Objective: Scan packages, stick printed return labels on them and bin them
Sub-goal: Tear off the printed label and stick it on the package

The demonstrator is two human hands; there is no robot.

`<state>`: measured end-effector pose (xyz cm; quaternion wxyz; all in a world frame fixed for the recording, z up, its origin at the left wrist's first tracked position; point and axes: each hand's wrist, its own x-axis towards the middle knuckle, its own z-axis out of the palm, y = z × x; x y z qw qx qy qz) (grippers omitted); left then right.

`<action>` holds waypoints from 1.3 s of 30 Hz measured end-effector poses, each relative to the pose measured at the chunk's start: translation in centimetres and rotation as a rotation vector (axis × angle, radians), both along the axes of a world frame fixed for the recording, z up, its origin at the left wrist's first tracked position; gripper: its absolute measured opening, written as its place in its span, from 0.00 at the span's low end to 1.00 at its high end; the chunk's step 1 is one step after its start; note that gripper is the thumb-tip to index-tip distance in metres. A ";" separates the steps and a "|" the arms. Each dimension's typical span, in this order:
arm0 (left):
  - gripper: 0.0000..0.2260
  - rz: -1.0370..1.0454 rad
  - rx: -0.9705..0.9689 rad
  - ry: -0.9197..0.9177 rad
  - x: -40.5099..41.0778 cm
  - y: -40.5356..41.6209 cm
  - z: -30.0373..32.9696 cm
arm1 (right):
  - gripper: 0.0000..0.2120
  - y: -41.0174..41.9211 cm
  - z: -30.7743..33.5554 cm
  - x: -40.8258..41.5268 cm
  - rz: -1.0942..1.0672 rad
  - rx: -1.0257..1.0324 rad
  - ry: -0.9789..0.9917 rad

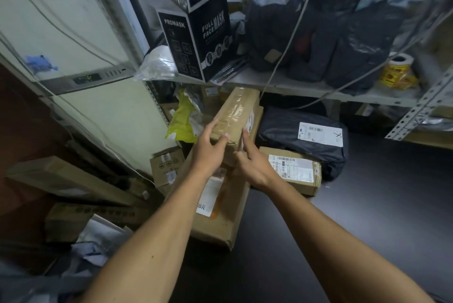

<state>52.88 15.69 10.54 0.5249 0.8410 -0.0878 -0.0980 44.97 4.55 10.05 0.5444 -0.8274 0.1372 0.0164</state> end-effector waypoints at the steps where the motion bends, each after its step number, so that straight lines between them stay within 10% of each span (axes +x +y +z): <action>1: 0.21 -0.003 -0.006 -0.003 -0.7 0.3 0.1 | 0.34 0.3 0.2 -0.7 -0.008 0.003 -0.003; 24: 0.21 -0.291 -0.141 0.110 -25.0 3.4 -2.4 | 0.37 6.0 0.8 -26.8 -0.342 -0.055 0.035; 30: 0.22 -0.416 0.041 0.219 -30.4 3.6 -7.6 | 0.21 5.7 -4.4 -33.1 -0.356 -0.051 0.161; 39: 0.29 -0.528 0.313 0.213 -32.5 2.0 -10.7 | 0.23 1.8 -8.3 -35.8 -0.255 -0.064 0.272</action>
